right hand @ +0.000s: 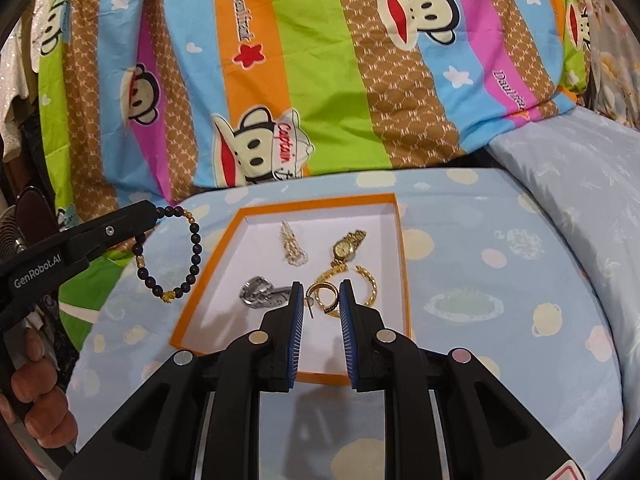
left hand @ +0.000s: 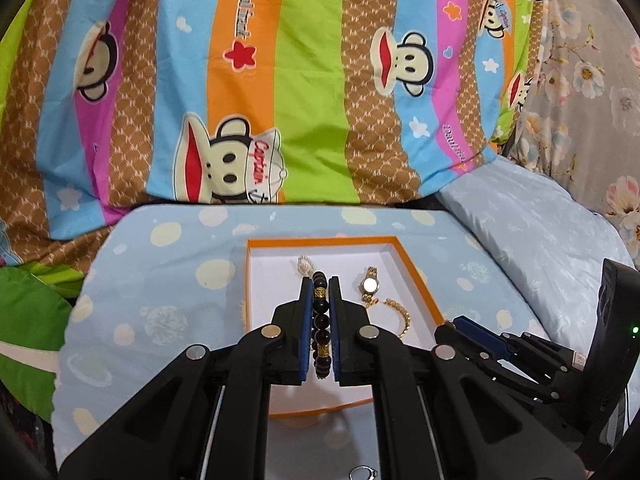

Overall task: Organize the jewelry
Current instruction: 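Carry the bead bracelet and hoop earring into the orange box and release both, then withdraw both tools from the box toward the remaining earrings and rings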

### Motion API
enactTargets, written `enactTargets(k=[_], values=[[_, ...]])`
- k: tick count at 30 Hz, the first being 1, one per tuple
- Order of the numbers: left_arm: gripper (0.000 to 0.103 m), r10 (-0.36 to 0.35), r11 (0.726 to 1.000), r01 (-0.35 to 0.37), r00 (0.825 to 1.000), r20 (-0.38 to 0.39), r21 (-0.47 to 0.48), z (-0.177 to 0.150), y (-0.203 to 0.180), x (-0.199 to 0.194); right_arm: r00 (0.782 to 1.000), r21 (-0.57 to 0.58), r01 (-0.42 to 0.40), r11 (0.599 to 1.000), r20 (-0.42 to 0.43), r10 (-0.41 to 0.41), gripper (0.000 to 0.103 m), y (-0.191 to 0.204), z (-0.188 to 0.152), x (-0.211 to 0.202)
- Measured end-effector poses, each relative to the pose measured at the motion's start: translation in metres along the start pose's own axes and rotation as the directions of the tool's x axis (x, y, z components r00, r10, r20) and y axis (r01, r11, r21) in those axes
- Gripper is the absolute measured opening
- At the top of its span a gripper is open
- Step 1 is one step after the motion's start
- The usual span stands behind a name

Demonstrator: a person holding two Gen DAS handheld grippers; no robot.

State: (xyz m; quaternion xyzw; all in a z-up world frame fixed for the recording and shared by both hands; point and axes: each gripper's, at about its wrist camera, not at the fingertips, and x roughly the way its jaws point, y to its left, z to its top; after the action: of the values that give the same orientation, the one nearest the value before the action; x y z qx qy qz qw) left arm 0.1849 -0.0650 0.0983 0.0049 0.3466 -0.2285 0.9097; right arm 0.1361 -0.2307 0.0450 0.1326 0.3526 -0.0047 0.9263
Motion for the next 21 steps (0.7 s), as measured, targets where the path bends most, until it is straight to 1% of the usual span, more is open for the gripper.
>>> enactTargets(k=[4, 8, 11, 13, 14, 15, 17, 20, 21], values=[[0.007, -0.026, 0.999, 0.025, 0.998, -0.05, -0.025, -0.013, 0.005, 0.025, 0.999, -0.012, 0.014, 1.0, -0.031, -0.015, 0.017, 0.001, -0.007, 0.017], [0.007, -0.023, 0.999, 0.021, 0.996, -0.087, -0.025, -0.024, 0.008, 0.044, 0.998, -0.013, 0.024, 1.0, -0.052, -0.024, 0.018, 0.0, -0.014, 0.029], [0.008, -0.023, 0.999, 0.021, 0.997, -0.079, -0.033, -0.028, 0.013, 0.048, 0.999, -0.004, 0.03, 1.0, -0.042, -0.03, 0.02, -0.004, -0.018, 0.028], [0.015, -0.022, 0.999, 0.019, 0.997, -0.077, -0.039, -0.028, 0.016, 0.048, 0.999, 0.002, 0.033, 0.999, -0.033, -0.033, 0.021, -0.005, -0.019, 0.024], [0.024, -0.02, 0.999, 0.016, 0.997, -0.076, -0.045, -0.028, 0.018, 0.047, 0.999, 0.006, 0.032, 0.999, -0.028, -0.032, 0.023, -0.006, -0.019, 0.022], [0.03, -0.02, 0.998, 0.016, 0.997, -0.072, -0.053, -0.027, 0.021, 0.045, 0.999, 0.011, 0.03, 0.999, -0.019, -0.03, 0.025, -0.007, -0.018, 0.019], [0.034, -0.018, 0.998, 0.014, 0.998, -0.052, -0.067, -0.024, 0.026, 0.035, 1.0, 0.015, 0.031, 0.999, 0.002, -0.031, 0.032, -0.007, -0.017, 0.01], [0.038, -0.012, 0.996, 0.01, 1.0, -0.021, -0.085, -0.02, 0.035, 0.013, 0.999, 0.014, 0.034, 0.999, 0.042, -0.034, 0.036, -0.007, -0.015, -0.012], [0.041, -0.002, 0.995, 0.001, 1.0, -0.007, -0.095, -0.02, 0.039, 0.003, 0.998, 0.017, 0.032, 0.999, 0.054, -0.033, 0.037, -0.008, -0.016, -0.02]])
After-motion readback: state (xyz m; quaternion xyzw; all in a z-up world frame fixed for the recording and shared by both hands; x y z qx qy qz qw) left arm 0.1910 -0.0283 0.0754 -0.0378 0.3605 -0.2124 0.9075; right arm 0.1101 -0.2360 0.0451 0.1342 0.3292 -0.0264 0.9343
